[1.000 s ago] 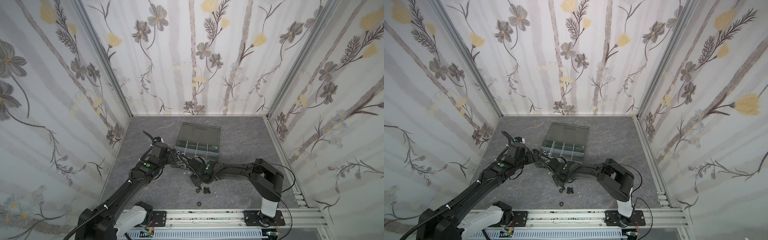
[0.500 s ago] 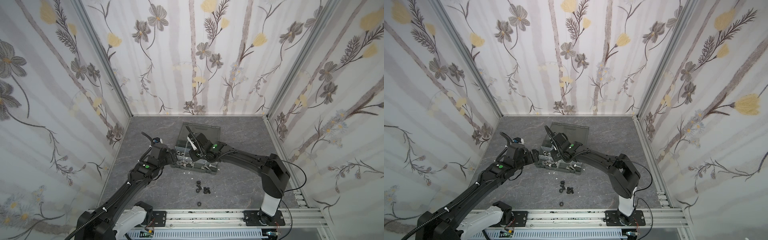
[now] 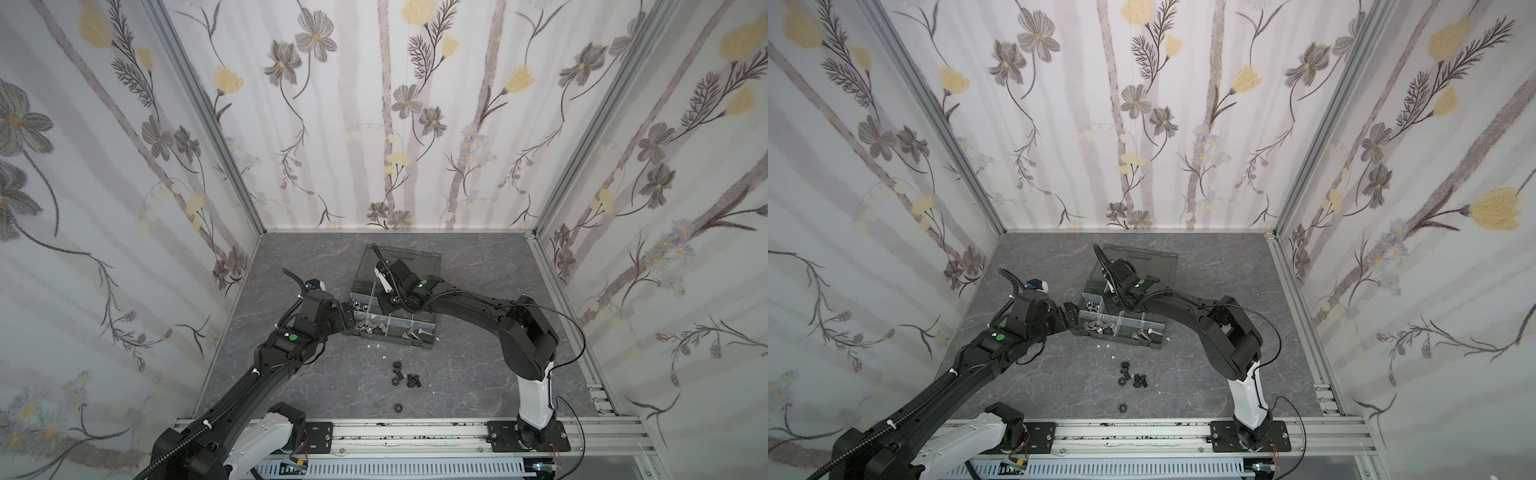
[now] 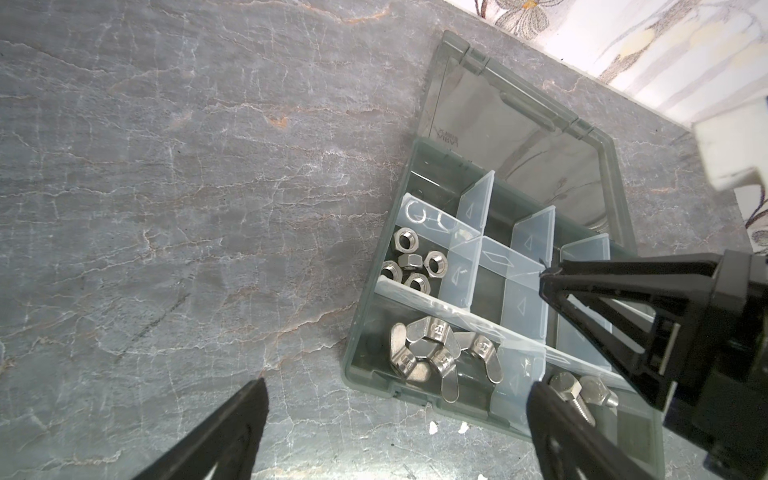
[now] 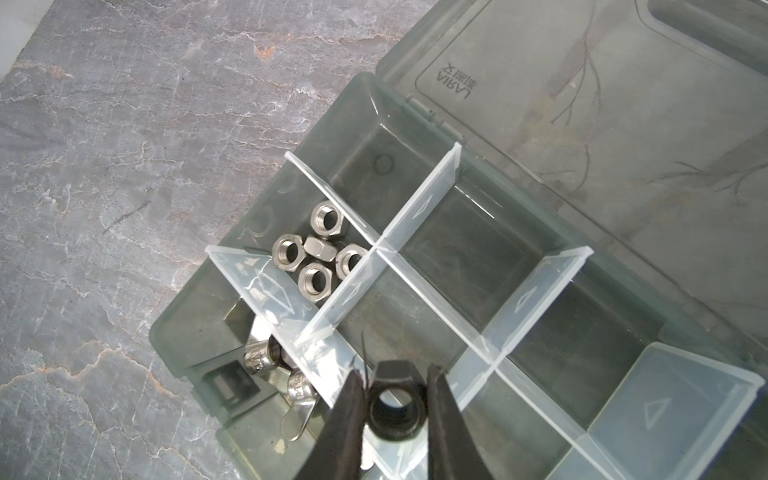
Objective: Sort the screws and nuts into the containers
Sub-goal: 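Carry the black hex nut into an empty middle compartment and release, then withdraw the right gripper while the left gripper moves toward the black pile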
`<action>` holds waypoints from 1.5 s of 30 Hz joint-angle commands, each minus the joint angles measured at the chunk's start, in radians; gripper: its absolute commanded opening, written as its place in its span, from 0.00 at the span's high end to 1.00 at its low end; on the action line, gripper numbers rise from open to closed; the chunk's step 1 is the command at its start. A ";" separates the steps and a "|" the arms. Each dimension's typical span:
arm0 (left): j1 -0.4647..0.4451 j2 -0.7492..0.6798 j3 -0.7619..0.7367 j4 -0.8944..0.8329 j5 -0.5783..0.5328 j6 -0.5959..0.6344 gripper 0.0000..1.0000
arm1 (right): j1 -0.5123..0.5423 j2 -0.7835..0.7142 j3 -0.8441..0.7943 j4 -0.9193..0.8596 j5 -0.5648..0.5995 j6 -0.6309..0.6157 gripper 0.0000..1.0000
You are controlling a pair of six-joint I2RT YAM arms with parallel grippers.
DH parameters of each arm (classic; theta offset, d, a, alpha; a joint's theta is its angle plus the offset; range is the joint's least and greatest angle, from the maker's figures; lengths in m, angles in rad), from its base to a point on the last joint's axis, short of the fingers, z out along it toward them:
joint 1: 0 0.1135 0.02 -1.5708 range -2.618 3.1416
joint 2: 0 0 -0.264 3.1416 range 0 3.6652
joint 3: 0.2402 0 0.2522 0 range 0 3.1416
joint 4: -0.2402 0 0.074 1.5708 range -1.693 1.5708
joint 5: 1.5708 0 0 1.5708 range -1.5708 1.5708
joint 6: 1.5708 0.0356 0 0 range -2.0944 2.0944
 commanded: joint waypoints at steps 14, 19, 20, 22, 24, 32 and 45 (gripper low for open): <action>0.001 -0.026 -0.015 0.023 0.011 -0.026 0.00 | -0.009 -0.011 0.000 0.062 -0.013 0.015 0.22; 0.001 -0.031 -0.018 0.024 0.012 -0.027 0.00 | -0.009 -0.044 -0.020 0.073 -0.006 0.016 0.19; 0.001 -0.031 -0.019 0.025 0.012 -0.029 0.00 | -0.009 -0.051 -0.022 0.074 -0.004 0.016 0.19; 0.001 -0.032 -0.018 0.025 0.010 -0.029 0.00 | -0.008 -0.063 -0.028 0.074 -0.002 0.016 0.19; 0.001 -0.031 -0.018 0.025 0.011 -0.028 0.00 | -0.009 -0.075 -0.031 0.076 -0.001 0.016 0.18; 0.001 -0.025 -0.015 0.026 0.012 -0.033 0.00 | -0.009 -0.120 -0.053 0.084 -0.003 0.017 0.18; -0.002 0.000 -0.004 0.031 0.081 0.030 0.01 | -0.014 -0.263 -0.206 0.132 -0.006 0.057 0.17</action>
